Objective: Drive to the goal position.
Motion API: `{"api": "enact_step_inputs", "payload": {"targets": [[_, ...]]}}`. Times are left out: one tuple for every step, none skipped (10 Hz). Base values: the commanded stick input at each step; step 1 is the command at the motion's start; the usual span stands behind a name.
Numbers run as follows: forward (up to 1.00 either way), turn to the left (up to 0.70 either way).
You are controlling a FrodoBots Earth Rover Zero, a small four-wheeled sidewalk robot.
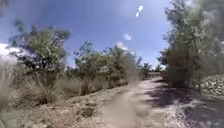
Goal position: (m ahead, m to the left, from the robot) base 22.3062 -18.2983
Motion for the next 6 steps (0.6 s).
{"api": "enact_step_inputs", "payload": {"targets": [[0.44,0.02],[0.44,0.02],[0.44,0.02],[0.44,-0.06],[0.44,-0.20],[0.44,-0.27]]}}
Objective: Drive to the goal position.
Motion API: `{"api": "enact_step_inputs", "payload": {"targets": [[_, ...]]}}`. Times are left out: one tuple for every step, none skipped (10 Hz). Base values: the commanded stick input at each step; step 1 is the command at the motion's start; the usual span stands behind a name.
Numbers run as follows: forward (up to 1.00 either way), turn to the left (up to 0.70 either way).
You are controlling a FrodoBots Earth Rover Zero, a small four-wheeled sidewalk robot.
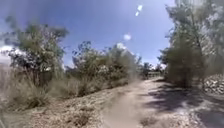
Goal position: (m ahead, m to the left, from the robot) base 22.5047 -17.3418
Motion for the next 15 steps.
{"api": "enact_step_inputs", "payload": {"targets": [[0.44,-0.23],[0.44,-0.06],[0.44,0.02],[0.44,0.02],[0.44,0.01],[0.44,0.00],[0.44,-0.16],[0.44,-0.27],[0.44,-0.15],[0.44,0.01],[0.44,0.02],[0.44,0.02],[0.44,0.02],[0.44,0.02],[0.44,-0.04]]}}
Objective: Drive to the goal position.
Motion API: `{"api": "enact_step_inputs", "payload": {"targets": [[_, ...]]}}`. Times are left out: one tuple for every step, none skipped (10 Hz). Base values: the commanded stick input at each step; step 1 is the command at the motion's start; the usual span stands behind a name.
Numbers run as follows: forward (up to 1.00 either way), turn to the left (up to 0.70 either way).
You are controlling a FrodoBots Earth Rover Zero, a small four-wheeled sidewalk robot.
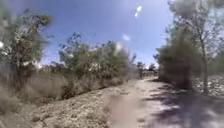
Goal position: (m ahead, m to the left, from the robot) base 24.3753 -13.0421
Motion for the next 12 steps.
{"api": "enact_step_inputs", "payload": {"targets": [[0.44,-0.23],[0.44,-0.27],[0.44,-0.27],[0.44,-0.27],[0.44,-0.13],[0.44,0.02],[0.44,0.02],[0.44,0.00],[0.44,-0.15],[0.44,-0.24],[0.44,-0.11],[0.44,0.02]]}}
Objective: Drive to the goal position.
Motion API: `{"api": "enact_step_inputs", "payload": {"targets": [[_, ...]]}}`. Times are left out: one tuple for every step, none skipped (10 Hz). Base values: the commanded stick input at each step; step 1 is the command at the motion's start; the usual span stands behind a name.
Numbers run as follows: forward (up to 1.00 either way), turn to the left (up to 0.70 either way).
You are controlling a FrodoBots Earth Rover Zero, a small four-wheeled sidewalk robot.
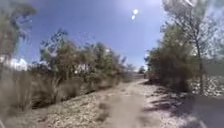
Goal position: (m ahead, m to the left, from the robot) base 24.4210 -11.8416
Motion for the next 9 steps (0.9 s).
{"api": "enact_step_inputs", "payload": {"targets": [[0.44,0.02],[0.44,0.02],[0.44,0.02],[0.44,-0.09],[0.44,-0.27],[0.44,-0.27],[0.44,-0.27],[0.44,-0.15],[0.44,0.02]]}}
